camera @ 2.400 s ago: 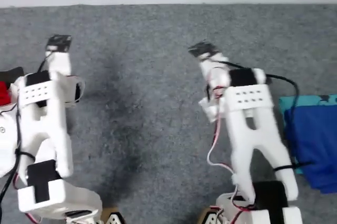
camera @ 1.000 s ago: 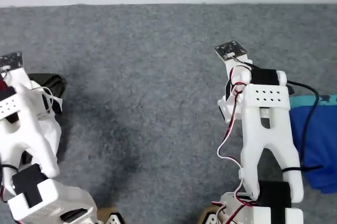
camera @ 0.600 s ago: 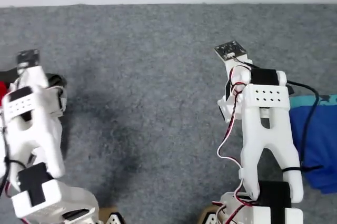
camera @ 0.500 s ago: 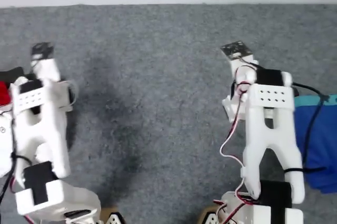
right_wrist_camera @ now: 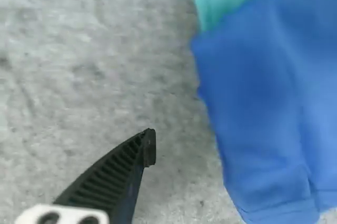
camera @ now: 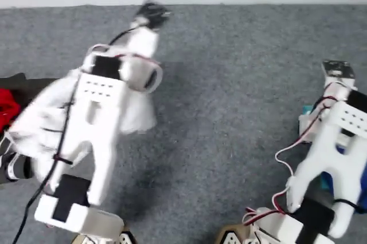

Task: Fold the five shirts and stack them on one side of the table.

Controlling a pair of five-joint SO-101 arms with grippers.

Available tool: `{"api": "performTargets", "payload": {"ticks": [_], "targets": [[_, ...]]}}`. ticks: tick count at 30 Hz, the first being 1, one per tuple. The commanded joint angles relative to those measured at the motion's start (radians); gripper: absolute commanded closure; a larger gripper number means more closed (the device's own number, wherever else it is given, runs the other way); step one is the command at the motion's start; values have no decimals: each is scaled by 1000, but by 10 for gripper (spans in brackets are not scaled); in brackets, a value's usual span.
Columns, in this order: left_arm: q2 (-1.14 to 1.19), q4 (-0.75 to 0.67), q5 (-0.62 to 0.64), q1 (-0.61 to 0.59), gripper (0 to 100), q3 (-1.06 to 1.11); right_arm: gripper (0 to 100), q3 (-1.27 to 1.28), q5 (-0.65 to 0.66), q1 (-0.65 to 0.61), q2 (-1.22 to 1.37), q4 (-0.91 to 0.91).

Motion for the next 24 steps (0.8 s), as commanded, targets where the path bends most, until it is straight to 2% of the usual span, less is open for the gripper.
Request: {"api": "performTargets", "payload": {"ticks": [1, 3, 6, 11, 17, 24], "targets": [[-34, -155, -15, 183, 988, -73, 344, -9, -3, 48, -10, 8], [-21, -222, -48, 288, 988, -73, 344, -9, -3, 59, -10, 12], [58, -256, -167, 440, 988, -81, 344, -9, -3, 67, -12, 31], [224, -252, -307, 560, 988, -120, 344, -5, -3, 68, -58, 36], [348, -249, -310, 580, 987, -274, 344, 12, -2, 65, -176, 30], [485, -245, -308, 474, 985, -556, 344, 95, 0, 12, -243, -15]]}}
